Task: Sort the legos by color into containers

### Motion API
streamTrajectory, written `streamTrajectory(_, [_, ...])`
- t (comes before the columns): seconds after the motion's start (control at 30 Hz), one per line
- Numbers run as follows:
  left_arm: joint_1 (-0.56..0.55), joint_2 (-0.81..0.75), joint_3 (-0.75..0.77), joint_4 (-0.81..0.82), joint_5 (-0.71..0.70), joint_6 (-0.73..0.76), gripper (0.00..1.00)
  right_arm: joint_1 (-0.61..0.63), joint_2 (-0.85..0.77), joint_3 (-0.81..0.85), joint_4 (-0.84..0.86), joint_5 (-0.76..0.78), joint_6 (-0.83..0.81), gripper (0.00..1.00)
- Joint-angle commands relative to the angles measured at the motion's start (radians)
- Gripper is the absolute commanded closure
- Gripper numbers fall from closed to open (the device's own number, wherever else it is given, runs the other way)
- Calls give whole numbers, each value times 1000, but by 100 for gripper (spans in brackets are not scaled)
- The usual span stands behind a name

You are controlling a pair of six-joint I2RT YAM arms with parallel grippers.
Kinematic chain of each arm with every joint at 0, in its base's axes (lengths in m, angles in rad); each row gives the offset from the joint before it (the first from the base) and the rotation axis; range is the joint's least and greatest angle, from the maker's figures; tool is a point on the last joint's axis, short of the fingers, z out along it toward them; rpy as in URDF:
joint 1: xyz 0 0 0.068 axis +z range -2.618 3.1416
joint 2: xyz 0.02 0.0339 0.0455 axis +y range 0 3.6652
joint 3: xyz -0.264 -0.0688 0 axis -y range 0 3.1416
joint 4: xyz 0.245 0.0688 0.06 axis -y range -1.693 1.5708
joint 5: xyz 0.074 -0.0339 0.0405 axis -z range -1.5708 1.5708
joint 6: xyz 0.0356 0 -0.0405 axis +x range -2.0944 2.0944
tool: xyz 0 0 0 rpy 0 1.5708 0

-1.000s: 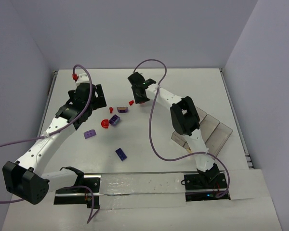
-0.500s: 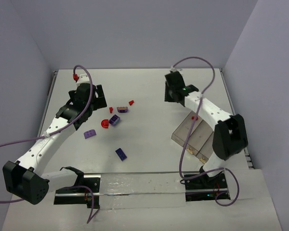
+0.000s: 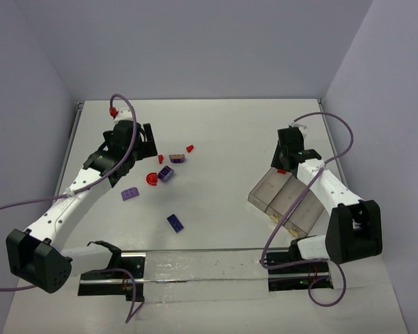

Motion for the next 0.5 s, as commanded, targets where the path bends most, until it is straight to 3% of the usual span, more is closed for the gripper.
streamTrajectory(0.0, [-6,-15,13,47,18,1,1,-28,-23,-38,34,42,0,65])
streamTrajectory(0.13, [-6,-19,15,42,14,1,1,-43,-18,-52,48,38,-4,55])
streamTrajectory(0.2, [-6,-23,11,42,15,1,1,-43,-15,-49,46,29,-5,34])
streamTrajectory(0.23, [-6,-24,11,42,15,-1,1,-43,-16,-47,46,26,-6,31])
streamTrajectory(0.47, [-6,-22,3,45,23,-9,1,-24,-40,50,18,-24,-18,29])
